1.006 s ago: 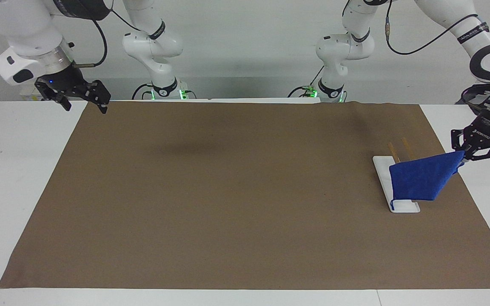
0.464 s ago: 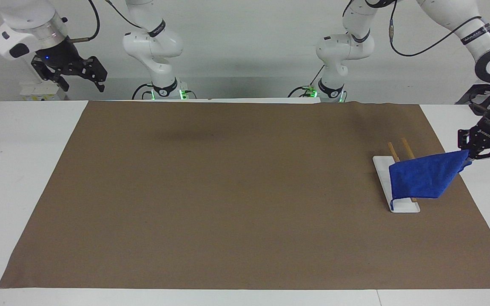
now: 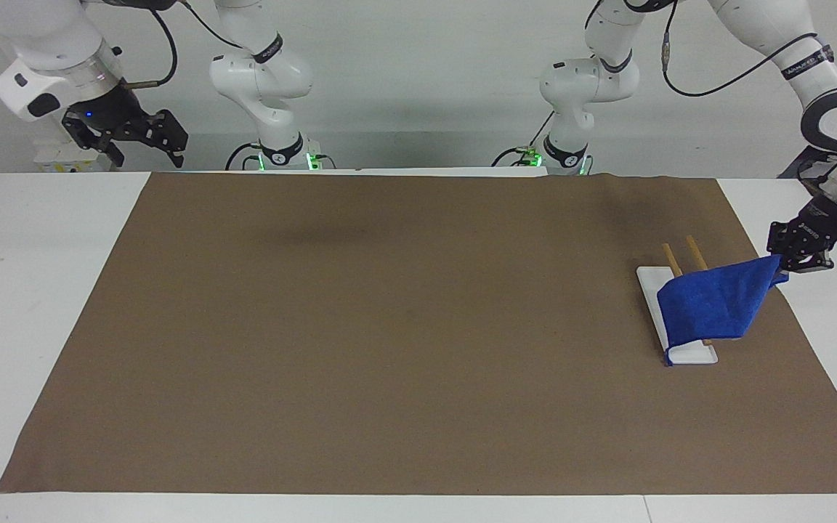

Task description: Right arm passes towel to left arm to hang

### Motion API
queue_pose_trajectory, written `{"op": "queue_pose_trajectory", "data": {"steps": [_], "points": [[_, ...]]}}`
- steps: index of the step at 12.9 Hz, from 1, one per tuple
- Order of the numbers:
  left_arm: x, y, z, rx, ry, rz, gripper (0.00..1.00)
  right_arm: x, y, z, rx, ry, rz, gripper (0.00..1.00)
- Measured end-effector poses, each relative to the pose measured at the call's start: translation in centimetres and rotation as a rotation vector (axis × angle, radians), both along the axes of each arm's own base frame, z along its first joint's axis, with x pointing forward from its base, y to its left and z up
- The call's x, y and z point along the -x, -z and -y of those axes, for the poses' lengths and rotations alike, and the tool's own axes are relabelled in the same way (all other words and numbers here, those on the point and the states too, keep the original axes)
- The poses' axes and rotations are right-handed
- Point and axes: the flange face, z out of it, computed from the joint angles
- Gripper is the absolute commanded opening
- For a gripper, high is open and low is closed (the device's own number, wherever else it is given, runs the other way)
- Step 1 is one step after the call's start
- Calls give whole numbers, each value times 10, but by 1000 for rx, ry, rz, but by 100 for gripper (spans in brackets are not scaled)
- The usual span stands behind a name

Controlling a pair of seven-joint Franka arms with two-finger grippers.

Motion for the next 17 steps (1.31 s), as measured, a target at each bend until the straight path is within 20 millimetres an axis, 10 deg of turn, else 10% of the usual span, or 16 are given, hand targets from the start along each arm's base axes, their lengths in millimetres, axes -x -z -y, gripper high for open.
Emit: {"op": "queue_pose_trajectory", "data": {"steps": [4, 6, 12, 17], "points": [[4, -2, -4, -17, 32, -6, 41, 0, 0, 4, 0, 7, -1, 100], [6, -1, -4, -94, 109, -23, 99, 1, 0, 7, 0, 13, -1, 100], [-5, -6, 23, -164, 231, -22, 99, 1, 1, 10, 0, 19, -3, 100], [-39, -54, 118, -397, 545, 0, 99, 1, 1, 10, 0, 19, -3, 100]]}}
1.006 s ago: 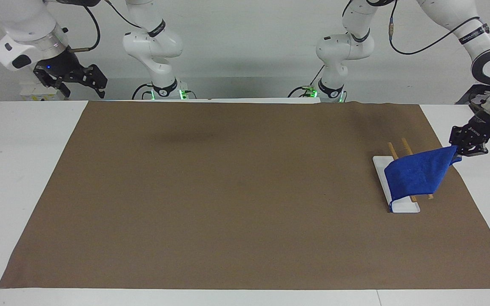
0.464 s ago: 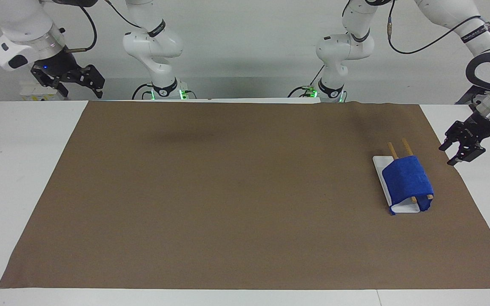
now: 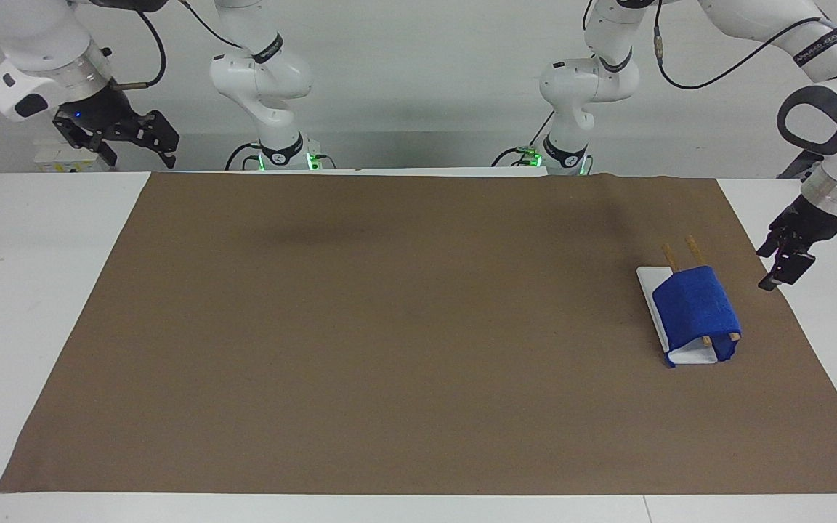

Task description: Right arm passes towel to left arm to hang

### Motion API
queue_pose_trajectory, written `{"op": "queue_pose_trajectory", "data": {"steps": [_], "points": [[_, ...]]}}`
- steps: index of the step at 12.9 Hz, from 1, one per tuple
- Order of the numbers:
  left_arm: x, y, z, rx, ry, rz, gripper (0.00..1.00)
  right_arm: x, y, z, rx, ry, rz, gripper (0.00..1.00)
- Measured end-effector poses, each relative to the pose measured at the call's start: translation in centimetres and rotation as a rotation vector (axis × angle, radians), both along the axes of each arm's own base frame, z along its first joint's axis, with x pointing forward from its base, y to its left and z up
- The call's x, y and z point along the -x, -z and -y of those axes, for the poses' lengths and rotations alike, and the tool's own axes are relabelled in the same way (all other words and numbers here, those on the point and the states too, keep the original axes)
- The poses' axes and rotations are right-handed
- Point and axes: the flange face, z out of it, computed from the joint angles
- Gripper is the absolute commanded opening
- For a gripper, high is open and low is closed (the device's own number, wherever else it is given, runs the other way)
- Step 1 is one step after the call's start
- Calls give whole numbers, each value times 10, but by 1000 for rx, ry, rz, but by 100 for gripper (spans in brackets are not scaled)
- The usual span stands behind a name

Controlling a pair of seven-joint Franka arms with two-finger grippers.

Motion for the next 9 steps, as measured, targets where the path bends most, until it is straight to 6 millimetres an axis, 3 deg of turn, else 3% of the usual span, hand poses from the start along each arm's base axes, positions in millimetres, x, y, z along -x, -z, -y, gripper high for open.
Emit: {"op": "queue_pose_trajectory", "data": {"steps": [4, 9], "points": [[-1, -51, 76, -64, 289, -31, 99, 0, 0, 0, 0, 0, 0, 100], [7, -54, 112, -77, 615, -72, 99, 0, 1, 0, 0, 0, -2, 100]]}}
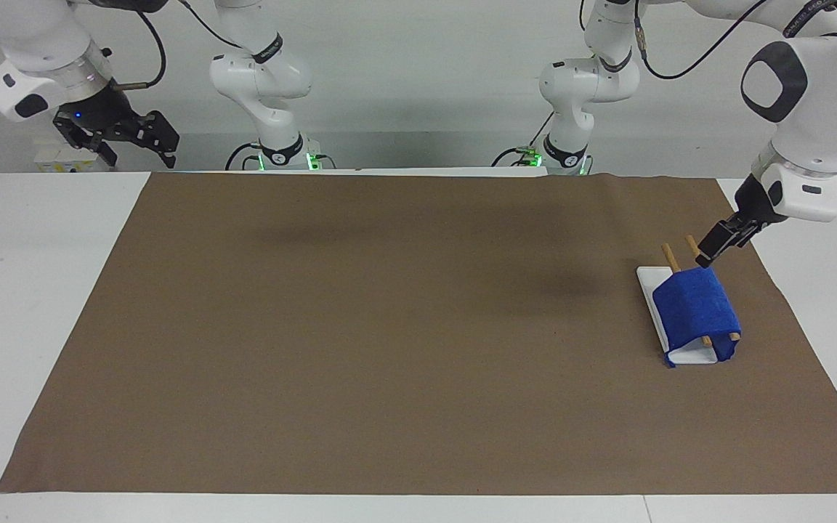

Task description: Right arm passes towel to left arm to hang

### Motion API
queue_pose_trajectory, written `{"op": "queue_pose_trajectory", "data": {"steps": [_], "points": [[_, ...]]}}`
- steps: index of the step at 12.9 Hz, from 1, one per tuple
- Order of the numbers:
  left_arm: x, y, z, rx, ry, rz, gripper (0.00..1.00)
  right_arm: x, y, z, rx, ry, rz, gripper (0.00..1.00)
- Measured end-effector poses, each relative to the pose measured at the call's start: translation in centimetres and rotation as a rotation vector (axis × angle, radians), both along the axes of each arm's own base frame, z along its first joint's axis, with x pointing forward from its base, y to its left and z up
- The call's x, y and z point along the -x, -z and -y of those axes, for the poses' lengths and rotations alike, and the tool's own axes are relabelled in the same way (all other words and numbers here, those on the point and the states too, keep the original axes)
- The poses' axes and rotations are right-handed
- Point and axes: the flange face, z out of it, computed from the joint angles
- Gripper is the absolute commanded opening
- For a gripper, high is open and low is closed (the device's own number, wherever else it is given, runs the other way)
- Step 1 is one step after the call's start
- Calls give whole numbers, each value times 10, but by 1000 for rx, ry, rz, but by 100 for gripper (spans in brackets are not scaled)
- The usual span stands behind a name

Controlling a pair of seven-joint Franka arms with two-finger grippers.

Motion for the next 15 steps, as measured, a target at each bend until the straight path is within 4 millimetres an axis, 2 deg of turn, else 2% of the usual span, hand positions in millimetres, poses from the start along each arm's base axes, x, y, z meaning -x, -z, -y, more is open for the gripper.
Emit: {"op": "queue_pose_trajectory", "data": {"steps": [3, 5, 8, 15], "points": [[5, -7, 7, -9, 212, 6, 99, 0, 0, 0, 0, 0, -1, 100], [9, -11, 14, -11, 285, 0, 99, 0, 0, 0, 0, 0, -1, 100], [13, -10, 26, -10, 317, -20, 99, 0, 0, 0, 0, 0, -1, 100], [15, -9, 25, -9, 315, -36, 99, 0, 0, 0, 0, 0, -1, 100]]}}
